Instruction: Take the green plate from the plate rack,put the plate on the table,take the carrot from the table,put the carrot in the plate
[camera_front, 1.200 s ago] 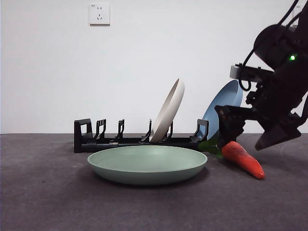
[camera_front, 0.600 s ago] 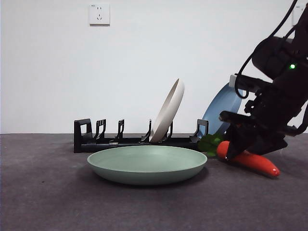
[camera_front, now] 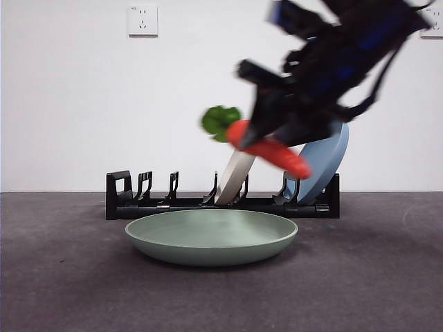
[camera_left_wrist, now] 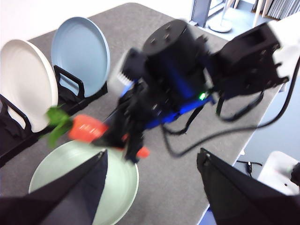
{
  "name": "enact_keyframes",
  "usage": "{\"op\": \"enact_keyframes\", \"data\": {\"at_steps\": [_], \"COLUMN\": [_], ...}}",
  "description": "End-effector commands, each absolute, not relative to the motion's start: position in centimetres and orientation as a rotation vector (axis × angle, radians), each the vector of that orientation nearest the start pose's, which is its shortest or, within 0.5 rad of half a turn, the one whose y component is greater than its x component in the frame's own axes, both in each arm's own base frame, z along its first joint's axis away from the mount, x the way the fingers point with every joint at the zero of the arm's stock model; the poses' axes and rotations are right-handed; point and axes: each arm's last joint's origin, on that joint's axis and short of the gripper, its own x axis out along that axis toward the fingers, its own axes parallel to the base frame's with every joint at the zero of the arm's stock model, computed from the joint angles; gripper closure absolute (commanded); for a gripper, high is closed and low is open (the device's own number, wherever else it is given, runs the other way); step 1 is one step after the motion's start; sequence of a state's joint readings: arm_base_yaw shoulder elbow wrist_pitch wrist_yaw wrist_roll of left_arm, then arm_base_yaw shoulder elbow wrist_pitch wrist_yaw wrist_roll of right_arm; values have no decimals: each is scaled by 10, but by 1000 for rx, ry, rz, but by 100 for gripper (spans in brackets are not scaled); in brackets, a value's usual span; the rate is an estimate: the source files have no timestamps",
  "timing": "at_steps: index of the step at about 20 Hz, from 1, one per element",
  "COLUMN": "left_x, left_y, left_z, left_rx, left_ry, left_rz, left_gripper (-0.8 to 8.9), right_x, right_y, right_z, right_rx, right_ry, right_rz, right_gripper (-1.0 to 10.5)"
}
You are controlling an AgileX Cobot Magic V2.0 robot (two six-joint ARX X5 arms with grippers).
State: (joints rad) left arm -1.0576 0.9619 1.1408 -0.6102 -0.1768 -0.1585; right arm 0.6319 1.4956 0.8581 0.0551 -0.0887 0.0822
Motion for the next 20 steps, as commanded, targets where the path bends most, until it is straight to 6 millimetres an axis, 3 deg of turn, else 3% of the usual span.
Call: {"op": "enact_keyframes", "data": {"at_steps": [1, 6, 13, 15, 17, 18, 20], "left_x": [96, 95, 95, 95, 95, 95, 95], "left_y": [-161, -159, -159, -159, -159, -159, -159], "left_z": [380, 377, 376, 376, 376, 376, 375], "left_rx": [113, 134, 140, 141, 141, 142, 145], "left_ry": [442, 470, 479, 481, 482, 483, 486], "left_rz": [-833, -828, -826, -826, -826, -826, -824], "left_gripper": [493, 494, 495, 495, 495, 495, 495], "right_x": [250, 262, 265, 265, 265, 265, 264], "right_y": [209, 229, 231, 231, 231, 230, 230], "right_z": [200, 151, 122, 122, 122, 121, 125], "right_rx": [-90, -88, -121, -122, -124, -126, -120], "right_ry": [589, 636, 708, 712, 718, 722, 713], "right_rz": [687, 671, 659, 658, 657, 657, 664], "right_gripper": [959, 959, 958, 813, 447, 362, 360]}}
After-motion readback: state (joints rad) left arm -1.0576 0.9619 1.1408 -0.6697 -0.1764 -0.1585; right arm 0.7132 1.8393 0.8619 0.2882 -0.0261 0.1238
